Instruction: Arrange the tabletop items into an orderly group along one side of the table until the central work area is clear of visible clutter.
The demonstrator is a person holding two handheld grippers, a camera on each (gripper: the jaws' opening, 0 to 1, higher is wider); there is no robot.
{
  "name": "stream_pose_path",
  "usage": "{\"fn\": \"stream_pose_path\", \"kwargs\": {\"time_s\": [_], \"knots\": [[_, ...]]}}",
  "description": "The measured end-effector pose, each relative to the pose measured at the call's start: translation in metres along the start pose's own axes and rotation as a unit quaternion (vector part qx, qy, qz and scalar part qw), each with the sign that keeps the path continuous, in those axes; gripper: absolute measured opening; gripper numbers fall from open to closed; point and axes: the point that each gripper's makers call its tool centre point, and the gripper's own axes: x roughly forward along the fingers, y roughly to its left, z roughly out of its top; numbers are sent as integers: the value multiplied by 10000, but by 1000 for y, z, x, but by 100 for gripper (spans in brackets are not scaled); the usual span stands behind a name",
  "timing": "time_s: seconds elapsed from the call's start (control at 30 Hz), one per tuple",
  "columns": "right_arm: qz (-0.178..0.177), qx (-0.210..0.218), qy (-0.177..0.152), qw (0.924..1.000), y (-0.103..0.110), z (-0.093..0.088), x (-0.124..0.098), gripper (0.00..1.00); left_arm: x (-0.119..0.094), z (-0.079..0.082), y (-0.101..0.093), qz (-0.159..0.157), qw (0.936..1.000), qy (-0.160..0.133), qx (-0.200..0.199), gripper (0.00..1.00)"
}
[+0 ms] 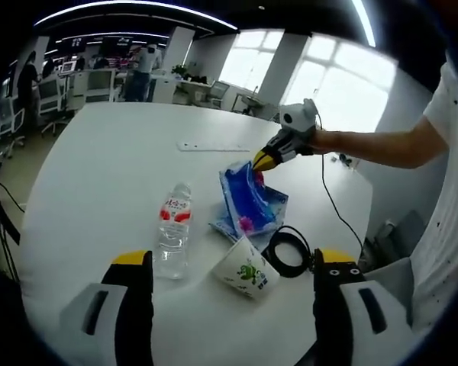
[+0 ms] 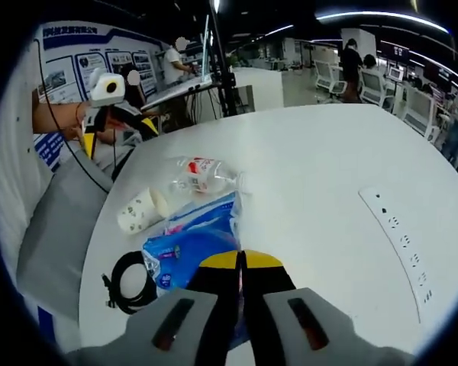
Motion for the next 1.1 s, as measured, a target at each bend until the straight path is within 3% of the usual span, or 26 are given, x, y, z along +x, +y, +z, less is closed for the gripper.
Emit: {"fn": "stream_pose_path", "kwargs": {"time_s": [0.47,0.77,1.1], "knots": [[-311,269,-452,9981,6,7,-24,0,15,15,-16,-146,9998,-39,146,83],[-646,481,-836,9932,7,17,-40,0,34,39,-28,-212,9992,-237,238,78],[-944,623,-1202,9863,6,30,-53,0,53,42,-45,-338,9989,-219,258,77]]}}
